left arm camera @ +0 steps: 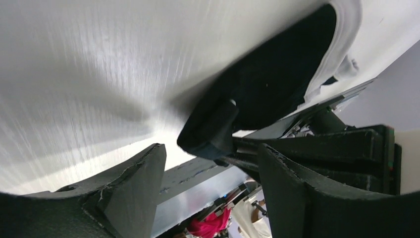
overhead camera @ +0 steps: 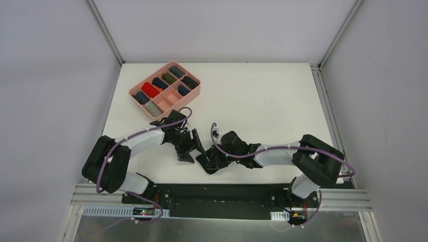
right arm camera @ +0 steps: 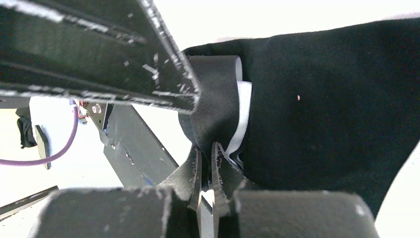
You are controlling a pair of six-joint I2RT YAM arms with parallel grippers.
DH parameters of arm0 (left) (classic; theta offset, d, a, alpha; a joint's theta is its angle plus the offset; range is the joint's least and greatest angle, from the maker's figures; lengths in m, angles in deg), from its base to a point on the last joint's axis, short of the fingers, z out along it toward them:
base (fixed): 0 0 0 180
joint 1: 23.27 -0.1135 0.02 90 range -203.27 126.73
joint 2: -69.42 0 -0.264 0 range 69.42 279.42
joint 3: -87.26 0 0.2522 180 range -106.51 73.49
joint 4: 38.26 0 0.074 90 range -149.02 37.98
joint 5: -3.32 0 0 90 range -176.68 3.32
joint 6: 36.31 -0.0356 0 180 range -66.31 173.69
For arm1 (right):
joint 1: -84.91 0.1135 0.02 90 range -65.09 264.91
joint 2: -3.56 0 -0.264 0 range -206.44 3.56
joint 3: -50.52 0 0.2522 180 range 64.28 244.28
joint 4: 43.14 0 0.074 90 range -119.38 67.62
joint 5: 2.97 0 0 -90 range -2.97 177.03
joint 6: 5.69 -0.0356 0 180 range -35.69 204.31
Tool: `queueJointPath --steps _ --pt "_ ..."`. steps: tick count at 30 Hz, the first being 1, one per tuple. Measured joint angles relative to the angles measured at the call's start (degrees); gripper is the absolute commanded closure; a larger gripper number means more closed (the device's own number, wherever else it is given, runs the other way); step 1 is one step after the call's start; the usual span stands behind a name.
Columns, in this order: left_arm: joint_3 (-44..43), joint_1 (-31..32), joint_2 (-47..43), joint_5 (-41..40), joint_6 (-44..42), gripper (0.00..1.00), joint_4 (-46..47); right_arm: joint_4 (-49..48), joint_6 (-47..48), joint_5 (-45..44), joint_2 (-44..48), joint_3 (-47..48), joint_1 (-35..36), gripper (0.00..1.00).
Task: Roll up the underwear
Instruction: Roll the underwear to the center of the board.
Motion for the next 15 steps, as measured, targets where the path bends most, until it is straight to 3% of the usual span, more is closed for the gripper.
queueJointPath --steps 5,7,10,11,12,13,15 --pt "0.0 0.2 2.9 -0.1 1.5 0.42 3.7 -0.2 -0.4 1.0 0.0 -0.2 -0.2 1.00" --pt "0.1 0.6 4.0 -0.2 2.1 0.53 5.0 -0.2 -0.5 1.5 0.0 -0.3 -0.3 1.00" --pt "0.1 1.2 4.9 -0.5 3.1 0.91 6.1 -0.2 -0.8 1.7 0.0 -0.3 -0.3 1.00" --pt "0.1 1.4 5.1 -0.8 3.5 1.00 6.2 -0.2 -0.9 1.8 0.0 -0.3 -0.3 1.00" --pt "0.1 1.6 5.2 -1.3 4.0 1.00 6.4 -0.1 -0.9 1.8 0.0 -0.3 -0.3 1.00" --pt "0.1 1.8 5.3 -1.6 4.4 1.00 6.6 0.1 -0.9 1.9 0.0 -0.2 -0.3 0.97" --pt "0.1 1.9 5.3 -1.8 5.0 1.00 6.8 1.2 -0.8 1.9 0.0 0.2 -0.3 0.70"
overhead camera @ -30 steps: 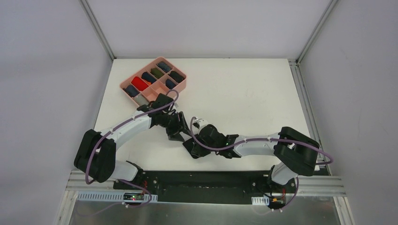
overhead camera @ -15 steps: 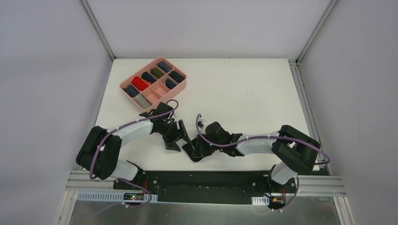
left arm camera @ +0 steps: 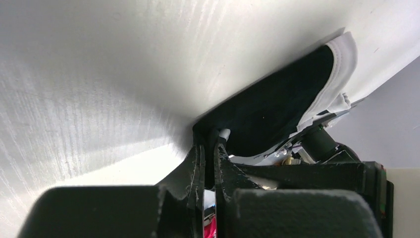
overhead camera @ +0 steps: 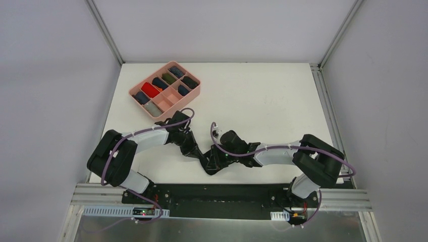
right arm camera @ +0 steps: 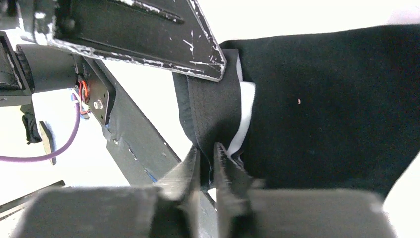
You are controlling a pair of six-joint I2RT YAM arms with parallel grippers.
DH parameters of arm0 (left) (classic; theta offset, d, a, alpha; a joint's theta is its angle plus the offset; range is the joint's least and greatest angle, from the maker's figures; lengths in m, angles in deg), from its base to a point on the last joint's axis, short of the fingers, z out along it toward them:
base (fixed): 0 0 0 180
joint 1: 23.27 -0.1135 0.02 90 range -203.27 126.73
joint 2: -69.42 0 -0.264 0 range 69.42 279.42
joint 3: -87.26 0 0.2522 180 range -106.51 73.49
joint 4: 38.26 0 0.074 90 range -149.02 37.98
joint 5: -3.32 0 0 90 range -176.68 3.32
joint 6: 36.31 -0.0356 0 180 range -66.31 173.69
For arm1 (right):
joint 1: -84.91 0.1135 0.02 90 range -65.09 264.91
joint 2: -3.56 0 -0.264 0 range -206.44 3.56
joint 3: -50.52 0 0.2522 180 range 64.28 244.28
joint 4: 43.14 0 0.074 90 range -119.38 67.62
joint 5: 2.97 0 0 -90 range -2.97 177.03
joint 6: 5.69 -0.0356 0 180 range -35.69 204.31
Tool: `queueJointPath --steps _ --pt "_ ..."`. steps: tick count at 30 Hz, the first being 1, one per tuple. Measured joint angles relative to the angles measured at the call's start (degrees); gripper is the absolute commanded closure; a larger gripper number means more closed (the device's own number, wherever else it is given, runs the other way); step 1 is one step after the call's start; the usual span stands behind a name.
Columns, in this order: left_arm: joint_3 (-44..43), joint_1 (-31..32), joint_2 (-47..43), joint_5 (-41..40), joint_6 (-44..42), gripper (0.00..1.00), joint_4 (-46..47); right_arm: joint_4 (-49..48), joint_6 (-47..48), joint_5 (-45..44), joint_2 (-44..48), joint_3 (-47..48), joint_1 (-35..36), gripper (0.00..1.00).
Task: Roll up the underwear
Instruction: Roll the underwear to the center of the board.
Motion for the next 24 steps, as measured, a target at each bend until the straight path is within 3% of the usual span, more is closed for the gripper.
queueJointPath --steps 2,4,8,15,24 --pt "0.2 0.0 0.0 -0.3 1.0 1.00 0.1 2.7 0.4 -0.5 0.2 1.4 0.1 0.43" --pt "0.6 0.0 -0.2 -0.7 2.0 1.00 0.2 5.9 0.9 -1.8 1.1 3.1 0.8 0.28" --pt "1.3 0.0 -1.0 -1.3 3.8 1.00 0.4 14.7 4.4 -10.2 4.5 7.2 4.8 0.27" --pt "1.4 0.0 -1.5 -1.7 5.2 1.00 0.5 28.5 10.8 -28.2 4.5 14.4 11.8 0.36" --pt "1.4 0.0 -1.5 -2.0 5.5 1.00 0.5 34.2 15.9 -36.0 -2.1 19.9 16.4 0.38"
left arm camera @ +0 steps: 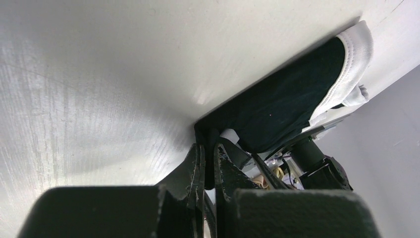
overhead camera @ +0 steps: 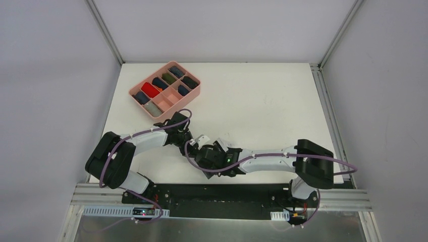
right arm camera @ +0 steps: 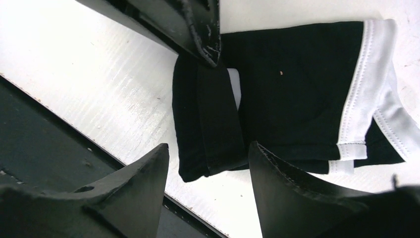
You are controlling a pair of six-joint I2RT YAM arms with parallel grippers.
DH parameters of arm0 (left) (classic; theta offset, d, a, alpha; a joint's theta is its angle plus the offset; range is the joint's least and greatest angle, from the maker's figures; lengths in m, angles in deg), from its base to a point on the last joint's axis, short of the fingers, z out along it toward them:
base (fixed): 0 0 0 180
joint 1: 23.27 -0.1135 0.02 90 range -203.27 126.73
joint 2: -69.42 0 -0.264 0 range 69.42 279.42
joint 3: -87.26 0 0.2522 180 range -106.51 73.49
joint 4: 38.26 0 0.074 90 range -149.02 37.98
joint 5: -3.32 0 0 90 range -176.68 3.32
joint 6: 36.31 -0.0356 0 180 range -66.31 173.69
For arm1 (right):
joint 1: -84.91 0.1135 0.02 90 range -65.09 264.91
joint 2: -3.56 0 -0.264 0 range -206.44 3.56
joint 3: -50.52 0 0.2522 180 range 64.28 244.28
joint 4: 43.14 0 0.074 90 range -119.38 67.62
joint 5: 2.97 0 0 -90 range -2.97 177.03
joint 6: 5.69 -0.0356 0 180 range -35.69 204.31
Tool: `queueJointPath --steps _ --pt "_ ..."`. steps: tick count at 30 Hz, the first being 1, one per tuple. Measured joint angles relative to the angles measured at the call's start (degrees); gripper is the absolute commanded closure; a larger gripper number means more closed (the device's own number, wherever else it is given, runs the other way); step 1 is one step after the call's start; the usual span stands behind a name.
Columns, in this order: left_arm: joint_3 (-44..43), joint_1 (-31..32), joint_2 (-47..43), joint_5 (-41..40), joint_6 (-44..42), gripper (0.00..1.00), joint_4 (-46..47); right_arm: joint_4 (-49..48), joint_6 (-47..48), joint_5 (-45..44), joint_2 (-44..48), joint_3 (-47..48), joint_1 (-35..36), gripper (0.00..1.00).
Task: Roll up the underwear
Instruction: Roll the underwear to the center of the board.
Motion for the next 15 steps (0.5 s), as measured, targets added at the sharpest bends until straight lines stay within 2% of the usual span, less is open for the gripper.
queueJointPath --steps 8,15 --pt "0.0 0.0 0.0 -0.4 0.0 1.00 0.0 1.9 2.0 -2.5 -4.2 2.9 2.0 0.43" --pt "0.0 0.0 -0.2 -0.5 0.2 1.00 0.0 2.2 2.7 -4.8 -6.6 3.9 2.2 0.85"
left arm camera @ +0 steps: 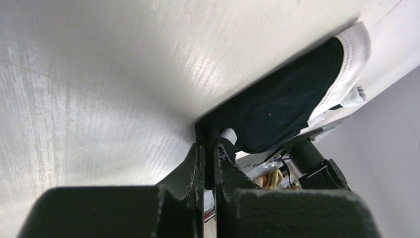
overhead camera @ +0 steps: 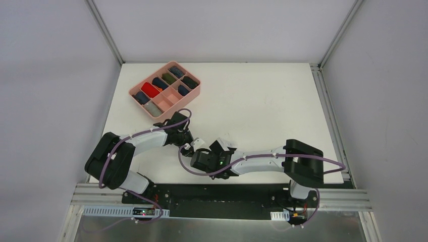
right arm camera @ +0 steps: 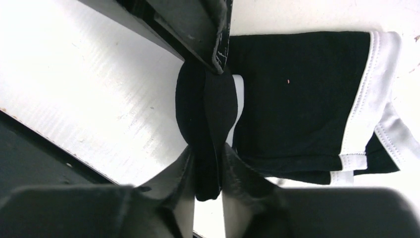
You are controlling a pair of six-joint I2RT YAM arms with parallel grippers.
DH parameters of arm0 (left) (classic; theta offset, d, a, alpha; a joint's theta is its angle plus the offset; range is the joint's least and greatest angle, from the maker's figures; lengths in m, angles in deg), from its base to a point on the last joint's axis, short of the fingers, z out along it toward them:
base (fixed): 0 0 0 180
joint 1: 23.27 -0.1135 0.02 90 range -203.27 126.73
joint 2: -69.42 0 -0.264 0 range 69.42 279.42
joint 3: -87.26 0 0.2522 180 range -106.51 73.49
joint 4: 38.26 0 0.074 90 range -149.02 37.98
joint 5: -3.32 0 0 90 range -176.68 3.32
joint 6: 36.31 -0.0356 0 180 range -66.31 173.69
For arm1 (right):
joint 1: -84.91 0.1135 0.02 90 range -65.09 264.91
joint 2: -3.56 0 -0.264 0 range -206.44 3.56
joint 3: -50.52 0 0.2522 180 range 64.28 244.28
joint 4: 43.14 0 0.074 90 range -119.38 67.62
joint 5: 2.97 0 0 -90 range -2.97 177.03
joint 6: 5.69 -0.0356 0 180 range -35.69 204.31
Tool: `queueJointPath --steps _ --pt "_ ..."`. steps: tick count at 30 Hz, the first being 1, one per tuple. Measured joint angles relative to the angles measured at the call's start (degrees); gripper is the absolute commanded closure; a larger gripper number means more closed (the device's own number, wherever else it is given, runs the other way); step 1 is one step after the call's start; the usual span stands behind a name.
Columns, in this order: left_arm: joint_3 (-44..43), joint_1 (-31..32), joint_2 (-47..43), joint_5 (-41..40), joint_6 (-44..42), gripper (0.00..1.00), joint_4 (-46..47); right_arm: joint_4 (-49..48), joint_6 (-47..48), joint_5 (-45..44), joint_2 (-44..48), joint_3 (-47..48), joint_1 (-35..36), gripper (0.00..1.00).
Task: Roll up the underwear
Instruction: Roll the underwear to the center of the board.
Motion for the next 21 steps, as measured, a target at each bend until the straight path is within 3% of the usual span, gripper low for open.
queueJointPath --steps 3,6,10,21 --pt "0.0 0.0 -0.5 -0.2 0.1 1.00 0.0 -0.1 -0.1 -0.5 0.0 0.2 0.1 0.96" --pt "0.0 0.0 -1.3 -0.4 0.1 1.00 0.0 -0.9 -0.5 -0.5 0.2 -0.3 -0.1 1.00" --pt "0.0 -0.1 -2.4 -0.4 0.3 0.75 0.0 -5.6 -2.2 3.3 3.3 -4.5 -2.1 1.00" --pt "-1.5 -1.7 -9.9 -0.3 0.9 0.58 -2.2 -25.6 -14.8 29.7 9.5 -18.5 -15.5 1.00"
